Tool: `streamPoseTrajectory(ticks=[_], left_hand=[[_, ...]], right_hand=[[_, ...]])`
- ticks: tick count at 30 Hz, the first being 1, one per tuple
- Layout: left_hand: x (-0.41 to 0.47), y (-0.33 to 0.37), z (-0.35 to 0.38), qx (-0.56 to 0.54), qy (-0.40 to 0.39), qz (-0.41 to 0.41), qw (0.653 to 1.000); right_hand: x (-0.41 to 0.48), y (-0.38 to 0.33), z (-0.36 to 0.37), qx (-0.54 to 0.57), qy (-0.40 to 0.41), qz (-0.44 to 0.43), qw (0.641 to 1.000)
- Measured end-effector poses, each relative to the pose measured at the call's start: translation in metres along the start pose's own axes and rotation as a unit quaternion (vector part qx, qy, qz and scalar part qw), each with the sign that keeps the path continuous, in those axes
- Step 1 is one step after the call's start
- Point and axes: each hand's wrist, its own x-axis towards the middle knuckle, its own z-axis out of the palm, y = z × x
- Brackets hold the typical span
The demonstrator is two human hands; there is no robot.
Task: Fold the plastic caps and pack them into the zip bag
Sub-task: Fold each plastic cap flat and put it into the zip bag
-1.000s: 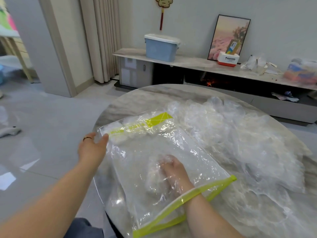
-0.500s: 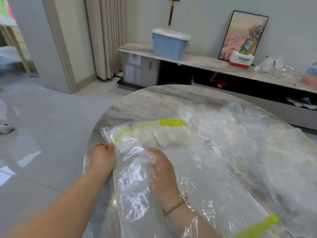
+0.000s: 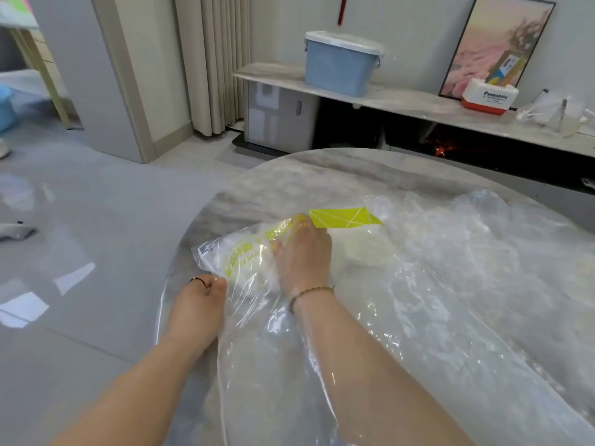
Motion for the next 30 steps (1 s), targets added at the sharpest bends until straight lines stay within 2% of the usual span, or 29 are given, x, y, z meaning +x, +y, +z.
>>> streamPoseTrajectory(ticks=[2, 7, 10, 12, 16, 19, 22, 24, 26, 27, 30], left_hand=[[0.001, -0.001, 0.001, -0.009, 0.008, 0.001, 1.0], [0.004, -0.005, 0.003, -0.014, 0.025, -0.019, 0.999], [0.007, -0.005, 0.003, -0.016, 0.039, -0.035, 0.999], [0.009, -0.006, 0.003, -0.016, 0.052, -0.037, 0.998], [0.012, -0.004, 0.005, -0.035, 0.07, -0.045, 0.996], [0.014, -0.006, 0.002, -0.04, 0.06, -0.047, 0.996], [0.007, -0.003, -0.004, -0.006, 0.058, -0.044, 0.997], [-0.012, 0.005, -0.006, 0.045, 0.038, 0.018, 0.998], [-0.033, 0.014, -0.008, 0.082, 0.033, 0.091, 0.992], [-0.051, 0.024, -0.006, 0.081, 0.016, 0.132, 0.988], [-0.102, 0.049, 0.004, 0.02, -0.088, 0.228, 0.969]], right_hand=[[-0.001, 0.001, 0.001, -0.038, 0.008, -0.006, 0.999], [-0.019, 0.0, -0.002, 0.075, 0.018, -0.055, 0.995], [-0.032, 0.007, 0.006, 0.029, 0.05, -0.142, 0.988], [-0.041, 0.013, 0.013, 0.092, 0.065, -0.148, 0.983], [-0.057, 0.028, 0.007, 0.005, 0.073, -0.195, 0.978], [-0.093, 0.045, -0.002, -0.05, 0.017, -0.203, 0.978], [-0.138, 0.079, -0.002, -0.122, -0.001, -0.197, 0.973], [-0.178, 0.102, -0.015, -0.173, 0.018, -0.191, 0.966], [-0.218, 0.116, -0.033, -0.155, -0.022, -0.183, 0.971], [-0.238, 0.12, -0.055, -0.138, -0.065, -0.165, 0.974], [-0.274, 0.132, -0.106, -0.119, -0.089, -0.14, 0.979]])
